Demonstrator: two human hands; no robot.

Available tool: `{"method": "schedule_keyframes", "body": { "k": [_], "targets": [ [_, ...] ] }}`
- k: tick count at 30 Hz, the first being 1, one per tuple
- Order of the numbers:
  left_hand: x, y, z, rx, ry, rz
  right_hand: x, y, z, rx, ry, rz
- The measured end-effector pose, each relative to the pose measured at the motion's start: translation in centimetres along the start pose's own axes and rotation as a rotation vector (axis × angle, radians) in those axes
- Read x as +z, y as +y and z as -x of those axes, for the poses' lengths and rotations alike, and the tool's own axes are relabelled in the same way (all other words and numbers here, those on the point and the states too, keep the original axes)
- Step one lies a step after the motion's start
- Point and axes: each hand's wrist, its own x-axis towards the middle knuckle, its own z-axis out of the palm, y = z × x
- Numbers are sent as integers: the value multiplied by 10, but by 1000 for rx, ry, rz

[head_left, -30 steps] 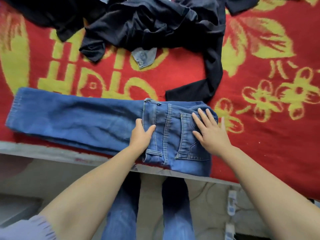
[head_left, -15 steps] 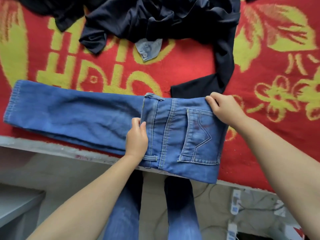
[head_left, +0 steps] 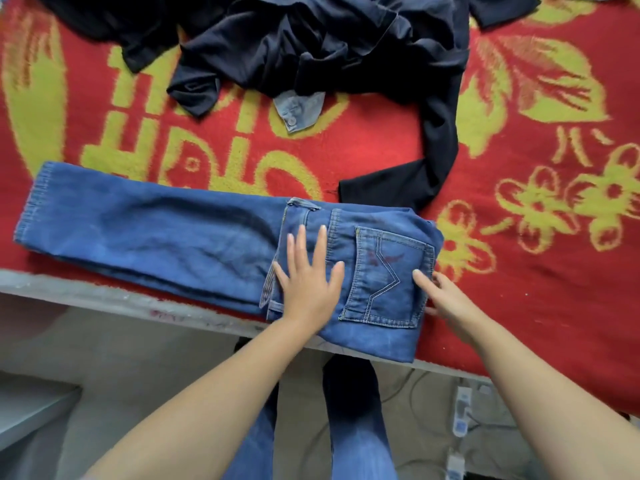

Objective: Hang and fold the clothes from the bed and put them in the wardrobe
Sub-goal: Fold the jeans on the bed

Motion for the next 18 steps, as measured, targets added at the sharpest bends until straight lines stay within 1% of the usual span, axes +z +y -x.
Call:
{"method": "schedule_keyframes", "body": {
  "k": [2,4,6,8,10,12,14,16,17,18],
  "targets": [
    [6,18,-13,-233,-151,199,8,-6,2,-12,-98,-119],
    [-2,25,-32,-388,-248,324,9,-21,8,-29,-162,-185],
    [-23,24,-44,-414,-317,449,9,-38,26,-30,-221,-209],
    [-51,18,-46,-419,-358,687,17,-60,46,-75,-294,-148],
    [-87,8,-37,-460,-430,972,40,-89,68,-172,-398,-60],
    [-123,-10,-28,-426,-498,1125,80,-121,87,-254,-533,-39],
    [-158,-37,-24,-353,-466,1256,128,-146,95,-311,-616,40],
    [-193,-71,-21,-318,-374,1378,180,-163,94,-422,-614,277],
    [-209,-89,-20,-313,-327,1396,203,-169,88,-498,-554,417],
    [-222,-110,-21,-322,-266,1350,223,-175,79,-575,-444,536]
  ]
}}
